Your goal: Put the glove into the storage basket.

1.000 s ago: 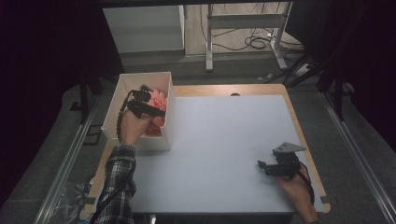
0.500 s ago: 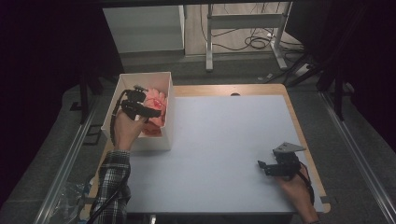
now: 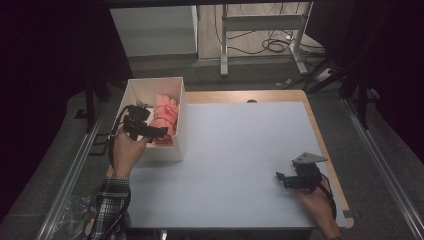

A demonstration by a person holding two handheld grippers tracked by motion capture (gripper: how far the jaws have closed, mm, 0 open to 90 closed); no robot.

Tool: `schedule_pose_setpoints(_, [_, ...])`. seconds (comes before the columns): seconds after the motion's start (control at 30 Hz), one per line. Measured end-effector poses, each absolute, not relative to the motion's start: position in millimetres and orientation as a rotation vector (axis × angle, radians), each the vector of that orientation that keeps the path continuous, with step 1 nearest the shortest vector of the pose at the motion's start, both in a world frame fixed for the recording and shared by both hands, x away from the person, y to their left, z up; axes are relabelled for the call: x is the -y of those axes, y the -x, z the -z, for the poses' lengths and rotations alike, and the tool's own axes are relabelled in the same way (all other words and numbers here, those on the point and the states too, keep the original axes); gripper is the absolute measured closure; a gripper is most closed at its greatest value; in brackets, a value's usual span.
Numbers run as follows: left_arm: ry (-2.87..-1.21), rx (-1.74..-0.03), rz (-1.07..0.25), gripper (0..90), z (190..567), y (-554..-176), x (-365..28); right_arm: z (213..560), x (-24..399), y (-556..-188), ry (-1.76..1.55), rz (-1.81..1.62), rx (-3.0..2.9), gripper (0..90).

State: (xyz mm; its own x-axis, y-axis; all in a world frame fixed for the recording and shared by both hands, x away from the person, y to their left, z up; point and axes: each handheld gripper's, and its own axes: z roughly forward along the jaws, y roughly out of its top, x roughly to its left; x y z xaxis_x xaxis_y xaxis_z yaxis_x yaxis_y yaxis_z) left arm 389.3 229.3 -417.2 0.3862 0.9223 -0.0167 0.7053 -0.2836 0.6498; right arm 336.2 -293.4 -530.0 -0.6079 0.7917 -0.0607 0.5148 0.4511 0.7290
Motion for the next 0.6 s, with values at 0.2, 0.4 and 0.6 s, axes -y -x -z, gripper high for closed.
schedule_pose_setpoints(0.2, [-2.055,-1.355,-0.44,3.5,422,-375,-230,530,293,-336,-1.103,-0.963,-2.313,19.1])
schedule_pose_setpoints(0.4, [-2.052,-1.321,-0.446,1.1,427,-362,-226,530,293,-336,-1.104,-0.962,-2.312,19.0])
schedule_pose_setpoints(0.6, [-2.062,-1.268,-0.441,0.7,431,-350,-221,530,293,-336,-1.102,-0.962,-2.312,19.0])
